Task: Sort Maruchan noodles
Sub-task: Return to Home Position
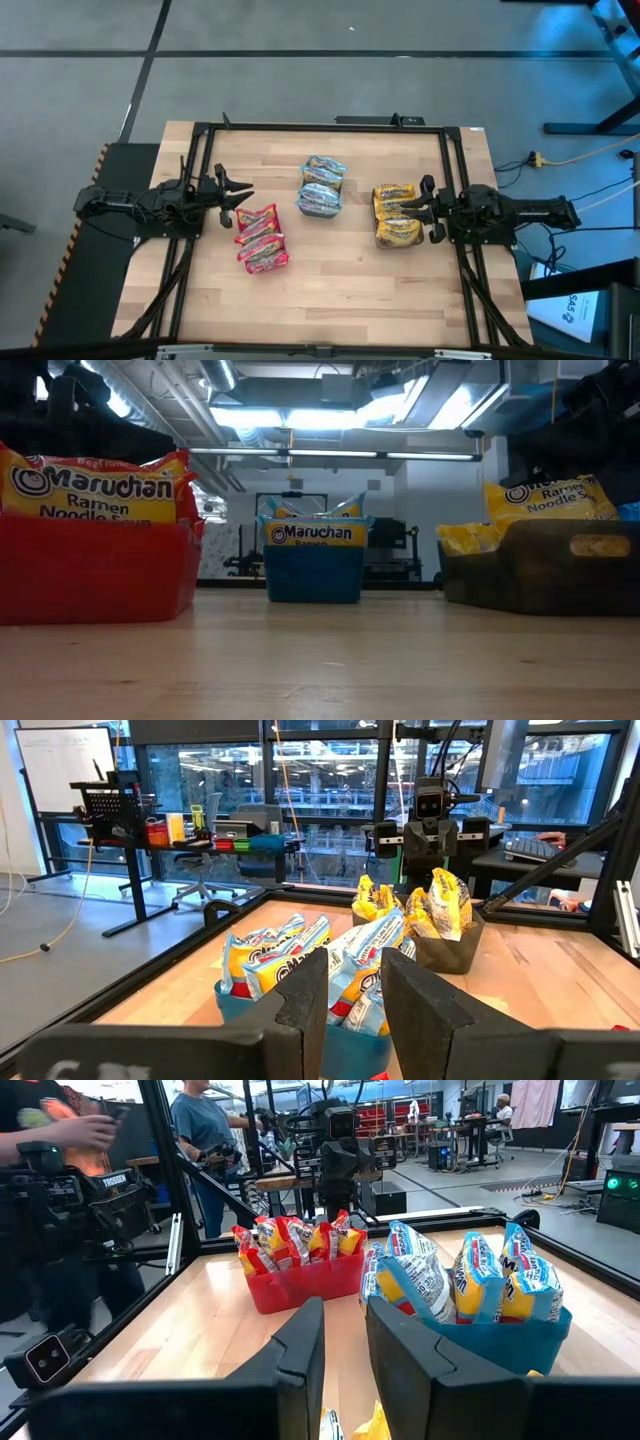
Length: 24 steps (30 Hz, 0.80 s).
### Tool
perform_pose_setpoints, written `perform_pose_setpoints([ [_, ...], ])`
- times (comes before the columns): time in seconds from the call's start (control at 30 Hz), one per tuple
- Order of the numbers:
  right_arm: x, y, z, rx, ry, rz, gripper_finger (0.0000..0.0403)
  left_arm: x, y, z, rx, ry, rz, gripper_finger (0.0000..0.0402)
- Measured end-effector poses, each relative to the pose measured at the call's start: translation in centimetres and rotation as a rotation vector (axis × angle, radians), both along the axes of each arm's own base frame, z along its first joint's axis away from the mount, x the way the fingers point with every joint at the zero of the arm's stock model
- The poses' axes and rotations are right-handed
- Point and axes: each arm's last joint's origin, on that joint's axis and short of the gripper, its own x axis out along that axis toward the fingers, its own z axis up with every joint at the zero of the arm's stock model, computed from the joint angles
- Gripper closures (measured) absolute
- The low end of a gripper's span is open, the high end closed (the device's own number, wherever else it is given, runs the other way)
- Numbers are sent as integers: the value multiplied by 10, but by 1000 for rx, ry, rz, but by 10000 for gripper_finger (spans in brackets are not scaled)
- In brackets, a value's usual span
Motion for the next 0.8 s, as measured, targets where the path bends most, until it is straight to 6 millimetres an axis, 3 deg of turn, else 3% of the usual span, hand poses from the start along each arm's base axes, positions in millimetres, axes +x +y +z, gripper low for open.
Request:
perform_pose_setpoints([
  [0.8, 0, 0, 0, 0, 1, 0, 325, 0, 0, 0, 0, 0, 0, 312],
])
